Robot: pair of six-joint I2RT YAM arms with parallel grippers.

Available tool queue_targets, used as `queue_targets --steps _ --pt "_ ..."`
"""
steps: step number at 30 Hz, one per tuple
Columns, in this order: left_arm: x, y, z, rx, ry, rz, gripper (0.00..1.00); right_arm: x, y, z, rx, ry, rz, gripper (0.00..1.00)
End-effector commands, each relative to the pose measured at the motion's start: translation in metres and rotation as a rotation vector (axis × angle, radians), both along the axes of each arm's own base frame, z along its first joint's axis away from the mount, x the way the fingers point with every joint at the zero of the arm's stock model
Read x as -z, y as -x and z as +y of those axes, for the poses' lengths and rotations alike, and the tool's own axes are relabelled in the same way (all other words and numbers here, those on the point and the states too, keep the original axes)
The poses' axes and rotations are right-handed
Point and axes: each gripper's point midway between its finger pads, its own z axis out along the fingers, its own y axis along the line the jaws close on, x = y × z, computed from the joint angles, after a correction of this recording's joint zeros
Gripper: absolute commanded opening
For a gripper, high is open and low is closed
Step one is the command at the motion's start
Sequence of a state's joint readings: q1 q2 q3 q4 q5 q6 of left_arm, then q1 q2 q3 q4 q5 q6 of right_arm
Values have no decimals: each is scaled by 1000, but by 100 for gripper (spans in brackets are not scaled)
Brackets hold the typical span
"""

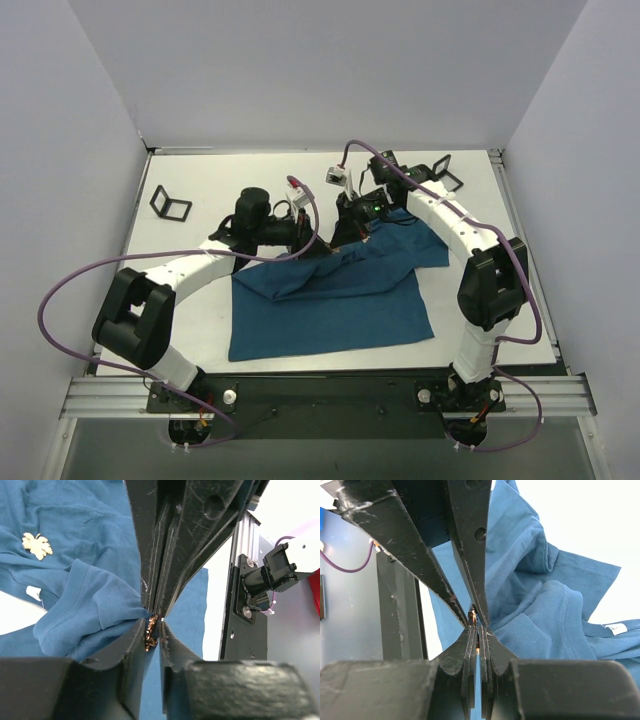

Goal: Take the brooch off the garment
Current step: Open the brooch over the flattened clothing.

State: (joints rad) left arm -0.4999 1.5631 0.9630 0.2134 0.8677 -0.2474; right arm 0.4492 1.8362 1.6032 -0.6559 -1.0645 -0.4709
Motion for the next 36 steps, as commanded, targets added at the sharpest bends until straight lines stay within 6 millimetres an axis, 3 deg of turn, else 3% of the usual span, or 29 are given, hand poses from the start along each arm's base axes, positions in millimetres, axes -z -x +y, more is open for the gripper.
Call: queue_targets --steps 1,10,14,20,36 --pt "-67 -4 -5 37 134 -220 30 -11 18 -3 -21 -12 42 0" --pt "-74 -2 0 58 128 -243 46 -12 14 -6 -5 -15 45 0" --pt "-67 -4 4 46 92 -259 60 -31 5 -11 34 -83 94 0" --pt "-58 -15 7 -7 40 -275 62 -57 3 -14 57 -202 230 0" --pt "-57 -16 -8 -15 46 -264 64 -39 12 -3 28 -145 234 0"
